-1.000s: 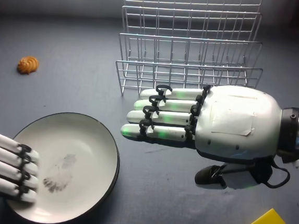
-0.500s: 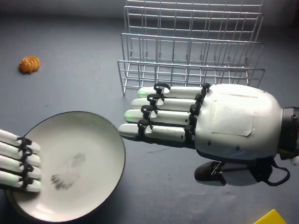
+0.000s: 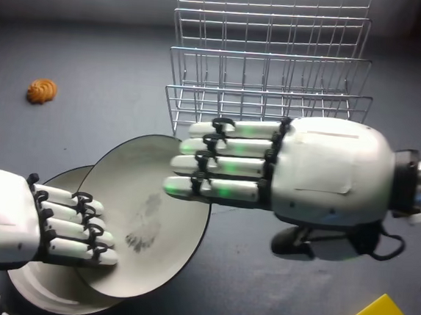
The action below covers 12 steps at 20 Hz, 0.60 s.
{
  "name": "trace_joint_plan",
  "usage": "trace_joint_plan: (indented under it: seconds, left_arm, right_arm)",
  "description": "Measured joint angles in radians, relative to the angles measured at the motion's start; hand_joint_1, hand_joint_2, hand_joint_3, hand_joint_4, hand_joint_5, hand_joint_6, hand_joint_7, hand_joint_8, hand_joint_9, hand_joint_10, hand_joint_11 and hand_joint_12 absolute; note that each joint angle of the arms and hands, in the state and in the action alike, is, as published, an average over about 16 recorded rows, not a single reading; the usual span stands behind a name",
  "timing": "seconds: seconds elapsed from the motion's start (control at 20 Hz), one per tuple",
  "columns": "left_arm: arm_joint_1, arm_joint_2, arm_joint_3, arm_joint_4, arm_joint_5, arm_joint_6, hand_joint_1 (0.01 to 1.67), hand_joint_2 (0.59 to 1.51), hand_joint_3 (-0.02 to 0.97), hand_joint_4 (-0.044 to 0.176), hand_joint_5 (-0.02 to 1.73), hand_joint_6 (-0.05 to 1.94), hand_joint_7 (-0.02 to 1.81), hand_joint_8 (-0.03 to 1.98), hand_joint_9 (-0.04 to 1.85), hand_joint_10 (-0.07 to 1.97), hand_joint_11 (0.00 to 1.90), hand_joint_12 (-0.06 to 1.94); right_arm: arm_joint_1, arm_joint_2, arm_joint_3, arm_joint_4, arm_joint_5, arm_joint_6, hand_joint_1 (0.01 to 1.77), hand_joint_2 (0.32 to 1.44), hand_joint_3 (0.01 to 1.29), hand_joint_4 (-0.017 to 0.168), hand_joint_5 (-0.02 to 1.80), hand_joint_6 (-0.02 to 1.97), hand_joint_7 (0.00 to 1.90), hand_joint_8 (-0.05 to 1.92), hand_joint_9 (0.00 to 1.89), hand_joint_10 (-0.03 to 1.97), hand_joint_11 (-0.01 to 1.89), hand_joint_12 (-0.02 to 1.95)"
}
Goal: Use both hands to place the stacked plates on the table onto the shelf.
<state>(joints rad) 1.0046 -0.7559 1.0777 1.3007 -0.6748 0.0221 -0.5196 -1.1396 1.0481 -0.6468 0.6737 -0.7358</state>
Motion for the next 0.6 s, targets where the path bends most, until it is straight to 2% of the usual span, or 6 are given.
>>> trace_joint_plan:
  seconds: [0.3, 0.6]
  left_arm:
    - [-0.009, -0.013, -0.035, -0.063, 0.044, 0.0, 0.01, 1.13, 0.004, -0.008, 0.18, -0.02, 0.15, -0.01, 0.15, 0.0, 0.1, 0.0]
    - [-0.016, -0.018, -0.044, -0.08, 0.057, 0.0, 0.01, 1.13, 0.004, -0.009, 0.18, -0.02, 0.15, -0.01, 0.15, 0.0, 0.1, 0.01]
  right_arm:
    - [0.024, -0.067, 0.028, 0.06, -0.033, -0.129, 1.12, 1.02, 0.02, 0.005, 0.02, 0.01, 0.02, -0.01, 0.02, 0.01, 0.02, 0.0]
    - [0.044, -0.154, 0.077, 0.119, -0.083, -0.262, 1.15, 1.02, 0.02, 0.004, 0.02, 0.01, 0.02, -0.01, 0.01, 0.01, 0.02, 0.0]
